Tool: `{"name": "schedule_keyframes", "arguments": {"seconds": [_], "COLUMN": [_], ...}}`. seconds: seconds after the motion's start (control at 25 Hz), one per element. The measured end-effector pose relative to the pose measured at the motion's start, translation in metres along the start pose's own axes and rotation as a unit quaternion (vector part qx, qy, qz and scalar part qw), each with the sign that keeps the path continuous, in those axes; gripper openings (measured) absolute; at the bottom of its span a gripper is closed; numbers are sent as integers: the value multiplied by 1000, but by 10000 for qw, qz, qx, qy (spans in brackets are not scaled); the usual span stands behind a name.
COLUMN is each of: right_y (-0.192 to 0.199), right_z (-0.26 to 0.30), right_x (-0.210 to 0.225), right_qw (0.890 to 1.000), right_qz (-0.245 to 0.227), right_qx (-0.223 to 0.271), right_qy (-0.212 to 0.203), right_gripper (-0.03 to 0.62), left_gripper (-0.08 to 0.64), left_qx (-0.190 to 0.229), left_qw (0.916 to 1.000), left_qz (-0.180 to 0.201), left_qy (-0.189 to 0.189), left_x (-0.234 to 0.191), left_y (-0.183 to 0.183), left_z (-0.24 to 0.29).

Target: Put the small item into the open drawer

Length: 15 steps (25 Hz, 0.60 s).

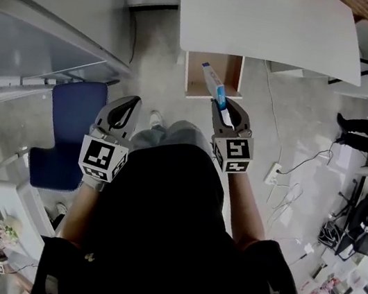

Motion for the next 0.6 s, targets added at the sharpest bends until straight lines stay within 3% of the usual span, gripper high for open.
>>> {"name": "schedule_keyframes", "arguments": {"seconds": [0.36, 0.6], "right_y": [13, 23], "right_z": [37, 67], "right_x": [22, 41], "right_qw": [9958, 9919], "right_qz": [0, -41], "right_qx": [-806, -1039], "right_qy": [-445, -723], "right_gripper": [97, 97], "left_gripper": [3, 2], "left_qx": [-223, -356], "left_qw": [9992, 9977], "left_qz": [-247, -422], "left_qy": [-212, -394], "left_x": [6, 12], "left_y": [-1, -5], "left_z": [20, 38]}}
Point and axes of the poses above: the fingertips, and each gripper's own axes: z forward along the fingers, x to its right, y out of its underside, the point moved 10 cm from there along -z, backward along the fingers, and after that the axes turned 2 degrees about -x, right-handed, at the moved point
